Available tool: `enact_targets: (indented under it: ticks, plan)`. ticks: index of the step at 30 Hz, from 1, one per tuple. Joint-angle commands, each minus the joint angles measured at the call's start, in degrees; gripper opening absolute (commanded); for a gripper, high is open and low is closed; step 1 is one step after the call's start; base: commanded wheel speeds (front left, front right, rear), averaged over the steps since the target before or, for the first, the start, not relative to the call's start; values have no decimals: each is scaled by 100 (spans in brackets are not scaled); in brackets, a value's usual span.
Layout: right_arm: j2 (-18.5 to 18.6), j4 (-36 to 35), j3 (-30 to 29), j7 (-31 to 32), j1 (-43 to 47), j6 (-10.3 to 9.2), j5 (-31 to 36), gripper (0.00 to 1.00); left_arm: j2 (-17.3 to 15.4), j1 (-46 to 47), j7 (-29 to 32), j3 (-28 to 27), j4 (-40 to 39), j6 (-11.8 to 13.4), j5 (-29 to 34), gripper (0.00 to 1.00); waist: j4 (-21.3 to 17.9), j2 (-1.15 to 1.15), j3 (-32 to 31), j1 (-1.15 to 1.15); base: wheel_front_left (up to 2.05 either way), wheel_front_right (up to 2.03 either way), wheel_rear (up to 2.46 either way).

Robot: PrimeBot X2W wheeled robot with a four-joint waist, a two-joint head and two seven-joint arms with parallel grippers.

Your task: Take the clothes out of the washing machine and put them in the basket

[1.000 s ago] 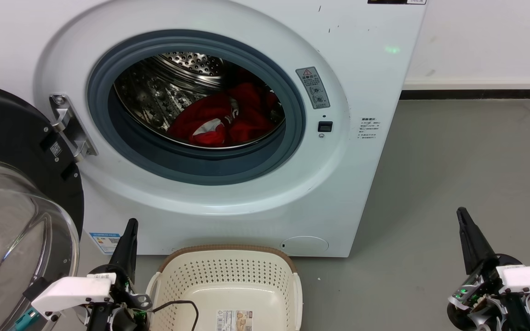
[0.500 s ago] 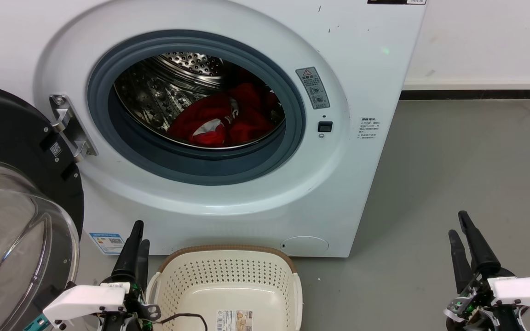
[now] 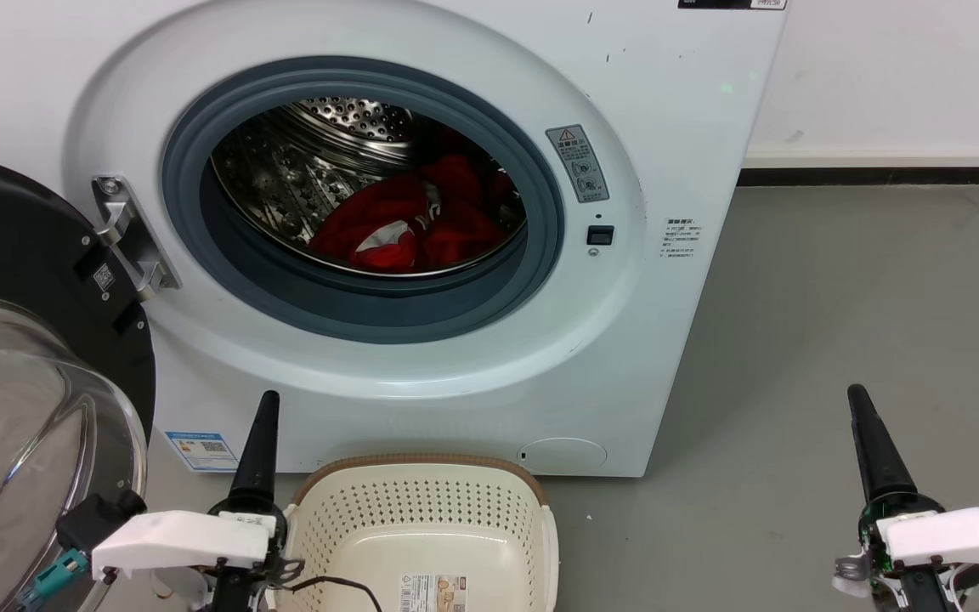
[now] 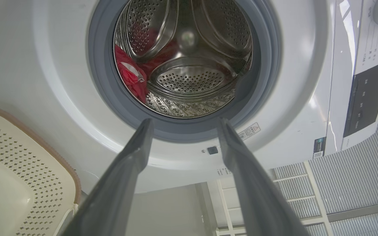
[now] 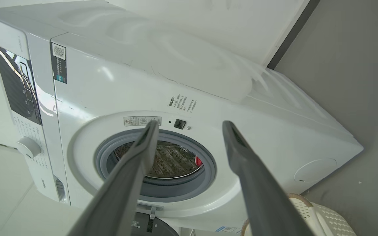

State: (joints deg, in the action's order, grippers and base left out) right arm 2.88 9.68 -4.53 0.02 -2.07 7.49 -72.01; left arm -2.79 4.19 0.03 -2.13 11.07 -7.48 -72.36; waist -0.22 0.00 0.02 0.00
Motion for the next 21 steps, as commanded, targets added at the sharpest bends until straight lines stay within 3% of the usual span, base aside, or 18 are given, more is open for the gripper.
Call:
enact_targets:
  ticks: [1,10,21]
  plan:
    - [7,-144,-6,-46,-65,0,249,100,-21,105,-49,26,-127,-1,218,100,-4,0,0,0,0,0,0]
    - [5,-303,55,-244,-18,0,1735,100,-51,64,-248,82,-271,4,1502,100,-14,0,4,0,0,0,0]
    - [5,-452,62,-482,112,0,2955,100,-93,14,-486,185,-242,103,2752,100,-21,0,-15,0,0,0,0]
